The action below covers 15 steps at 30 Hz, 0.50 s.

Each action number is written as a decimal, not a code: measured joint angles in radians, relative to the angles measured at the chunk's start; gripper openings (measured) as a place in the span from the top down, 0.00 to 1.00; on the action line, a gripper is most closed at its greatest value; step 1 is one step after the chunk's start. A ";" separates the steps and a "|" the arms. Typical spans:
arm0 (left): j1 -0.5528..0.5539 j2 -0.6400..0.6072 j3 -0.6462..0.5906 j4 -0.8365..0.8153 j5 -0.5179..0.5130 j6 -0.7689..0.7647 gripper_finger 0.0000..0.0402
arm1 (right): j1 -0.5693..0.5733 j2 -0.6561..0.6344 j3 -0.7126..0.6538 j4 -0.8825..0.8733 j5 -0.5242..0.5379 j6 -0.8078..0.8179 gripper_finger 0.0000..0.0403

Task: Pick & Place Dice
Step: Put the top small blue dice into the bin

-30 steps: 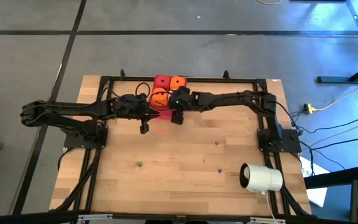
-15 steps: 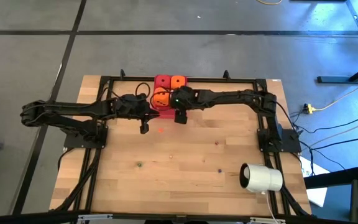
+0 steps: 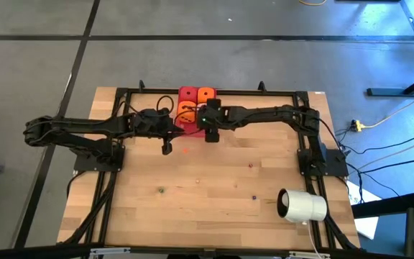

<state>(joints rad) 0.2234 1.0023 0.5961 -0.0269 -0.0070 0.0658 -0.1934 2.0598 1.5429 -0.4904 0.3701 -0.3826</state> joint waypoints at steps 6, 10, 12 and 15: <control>0.000 0.000 0.000 0.000 0.000 0.000 0.91 | -0.064 0.009 0.001 0.019 -0.134 -0.025 0.40; 0.000 0.000 0.000 0.000 0.000 0.000 0.91 | -0.084 0.010 0.001 0.023 -0.127 -0.123 0.40; 0.000 0.000 0.000 0.000 0.000 0.000 0.91 | -0.084 0.010 0.001 0.038 -0.108 -0.180 0.40; 0.000 0.000 0.000 0.000 0.000 0.000 0.91 | -0.079 0.009 0.000 0.059 -0.033 -0.269 0.40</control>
<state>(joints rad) 0.2234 1.0023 0.5961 -0.0269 -0.0071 0.0662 -0.2728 2.0686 1.5429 -0.4315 0.3371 -0.6513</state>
